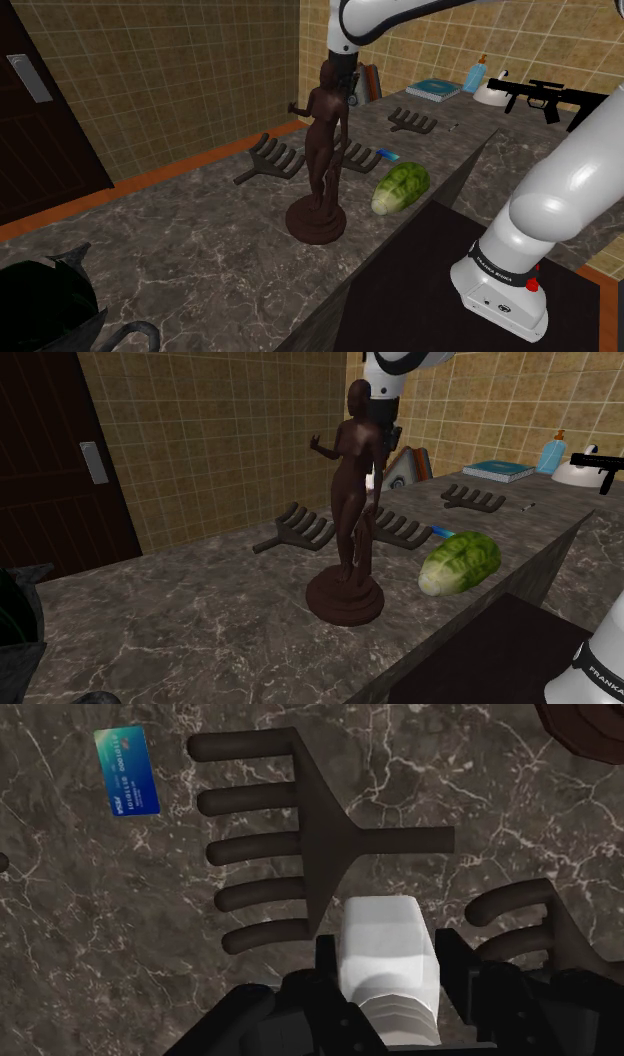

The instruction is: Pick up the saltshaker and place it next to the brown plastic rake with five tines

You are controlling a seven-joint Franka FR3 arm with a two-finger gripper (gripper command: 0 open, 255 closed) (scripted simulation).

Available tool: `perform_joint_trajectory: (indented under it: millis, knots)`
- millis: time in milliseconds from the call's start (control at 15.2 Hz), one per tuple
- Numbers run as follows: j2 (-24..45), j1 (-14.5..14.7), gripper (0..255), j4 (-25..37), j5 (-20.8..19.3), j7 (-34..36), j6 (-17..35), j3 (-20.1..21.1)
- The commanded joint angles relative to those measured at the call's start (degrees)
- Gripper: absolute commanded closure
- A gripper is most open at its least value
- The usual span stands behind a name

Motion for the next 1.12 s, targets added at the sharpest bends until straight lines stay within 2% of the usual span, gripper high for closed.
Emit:
perform_joint_trajectory:
  millis: [0,528,1056]
  knots:
    - [-1.80,-1.02,255,-2.36,0.24,-2.70,0.86,-1.55]
    - [-6.42,-5.41,255,-7.49,0.02,-14.02,2.49,-8.71]
    - [-7.27,-9.87,255,-8.44,-0.89,-25.46,3.67,-16.30]
